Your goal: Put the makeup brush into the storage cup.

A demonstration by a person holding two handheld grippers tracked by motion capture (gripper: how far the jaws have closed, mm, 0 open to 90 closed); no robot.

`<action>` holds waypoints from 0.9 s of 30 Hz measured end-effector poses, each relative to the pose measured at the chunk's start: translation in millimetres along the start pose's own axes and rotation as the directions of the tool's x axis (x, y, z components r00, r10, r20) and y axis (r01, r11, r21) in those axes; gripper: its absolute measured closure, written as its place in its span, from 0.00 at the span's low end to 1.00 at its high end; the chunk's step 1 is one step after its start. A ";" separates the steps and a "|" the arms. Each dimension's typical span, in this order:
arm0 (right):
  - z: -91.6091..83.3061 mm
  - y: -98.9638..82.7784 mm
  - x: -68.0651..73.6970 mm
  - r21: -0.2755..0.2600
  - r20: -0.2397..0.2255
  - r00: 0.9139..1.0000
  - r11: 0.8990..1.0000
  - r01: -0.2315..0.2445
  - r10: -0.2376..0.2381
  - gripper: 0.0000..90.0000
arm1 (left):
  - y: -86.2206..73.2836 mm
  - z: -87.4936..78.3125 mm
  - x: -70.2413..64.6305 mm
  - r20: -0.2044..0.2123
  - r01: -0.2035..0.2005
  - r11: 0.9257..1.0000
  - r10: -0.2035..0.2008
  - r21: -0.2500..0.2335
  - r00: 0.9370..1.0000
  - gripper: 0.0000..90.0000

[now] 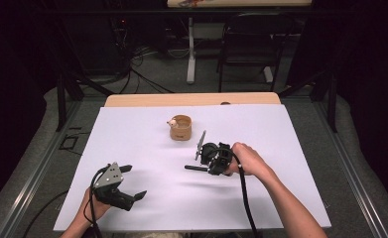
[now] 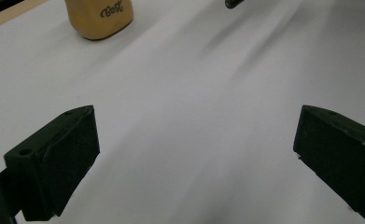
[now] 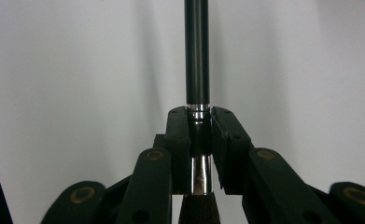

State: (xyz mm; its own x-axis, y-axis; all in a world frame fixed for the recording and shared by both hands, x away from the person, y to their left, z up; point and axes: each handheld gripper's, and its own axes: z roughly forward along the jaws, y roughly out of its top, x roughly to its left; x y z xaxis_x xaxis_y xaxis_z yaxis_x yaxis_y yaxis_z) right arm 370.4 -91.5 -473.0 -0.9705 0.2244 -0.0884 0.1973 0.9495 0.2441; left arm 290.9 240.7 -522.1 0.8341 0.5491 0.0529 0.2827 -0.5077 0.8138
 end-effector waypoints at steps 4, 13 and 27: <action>1.1 1.4 1.4 0.002 -0.001 1.000 1.000 0.010 -0.010 0.86 | 7.8 3.7 -2.3 0.018 -0.026 0.998 0.025 0.059 1.000 0.00; 0.5 4.8 6.4 -0.001 0.000 0.999 0.999 0.044 -0.044 0.86 | 25.9 14.6 -3.0 0.086 -0.074 0.980 0.059 0.184 0.995 0.00; 5.9 11.5 14.2 0.003 -0.006 0.996 0.996 0.085 -0.085 0.86 | 64.1 27.0 7.6 0.139 -0.154 0.938 0.115 0.309 0.984 0.00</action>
State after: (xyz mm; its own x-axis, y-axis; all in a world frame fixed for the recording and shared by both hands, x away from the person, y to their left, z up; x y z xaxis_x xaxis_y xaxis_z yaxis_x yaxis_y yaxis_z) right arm 359.6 -76.1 -477.1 -0.9845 0.1414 -0.1033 0.1143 0.9659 0.2325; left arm 328.1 194.4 -485.2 0.9188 0.3893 0.0657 0.2835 -0.7663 0.5765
